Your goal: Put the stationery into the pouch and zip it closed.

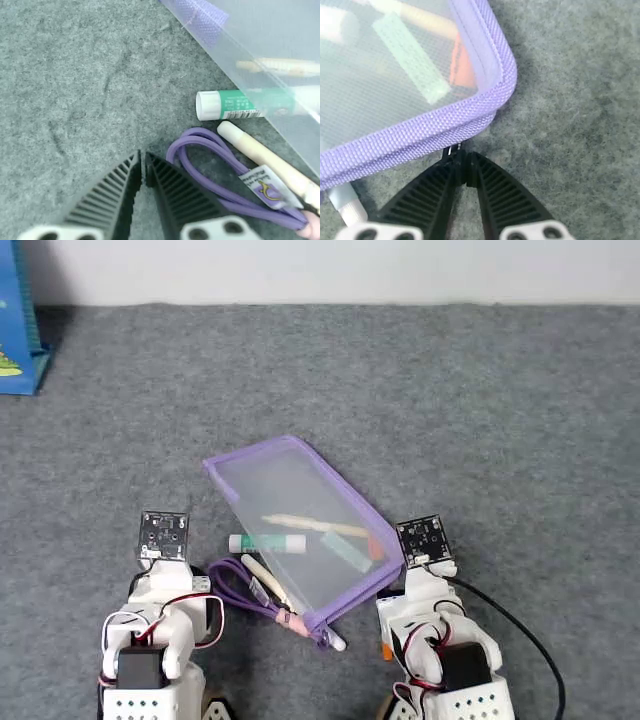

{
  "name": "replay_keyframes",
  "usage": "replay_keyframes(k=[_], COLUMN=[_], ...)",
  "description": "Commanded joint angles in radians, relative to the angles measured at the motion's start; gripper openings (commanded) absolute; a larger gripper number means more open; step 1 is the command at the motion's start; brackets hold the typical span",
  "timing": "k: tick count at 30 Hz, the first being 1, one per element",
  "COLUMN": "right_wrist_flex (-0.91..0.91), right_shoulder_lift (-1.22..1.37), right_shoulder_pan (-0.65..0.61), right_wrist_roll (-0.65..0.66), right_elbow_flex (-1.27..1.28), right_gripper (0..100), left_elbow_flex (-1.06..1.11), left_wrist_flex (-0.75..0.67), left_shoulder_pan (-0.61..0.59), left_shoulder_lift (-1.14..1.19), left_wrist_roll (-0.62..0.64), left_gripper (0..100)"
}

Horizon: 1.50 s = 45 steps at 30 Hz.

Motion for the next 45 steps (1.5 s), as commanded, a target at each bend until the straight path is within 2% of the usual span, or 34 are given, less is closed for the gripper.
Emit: replay_keyframes(k=[1,13,25,36,40,45], right_wrist_flex=[0.002,0.002,0.002,-0.005,0.004,-0.102], right_shoulder_lift=[-0.012,-0.012,-0.012,-0.012,-0.012,-0.005], right_shoulder_pan=[0.008,0.008,-0.087,-0.033,-0.030,-0.107], right_wrist_roll=[-0.003,-0.003,-0.005,-0.005,-0.006,-0.048], right_elbow_flex=[0.018,0.018,0.018,0.011,-0.106,-0.124], right_gripper=[0.9,0.9,0.9,1.0,0.9,0.8], left_elbow_flex=[-0.010,-0.010,-0.010,-0.010,-0.010,-0.010], left_wrist_flex=[0.005,0.005,0.005,0.005,0.005,0.005], left_shoulder_pan=[-0.006,-0.006,-0.006,-0.006,-0.006,-0.006], left_shoulder_lift=[-0.011,-0.011,-0.011,-0.011,-0.011,-0.011], left_wrist_roll=[-0.003,-0.003,-0.003,-0.003,-0.003,-0.003], left_gripper=[1,1,1,1,1,1])
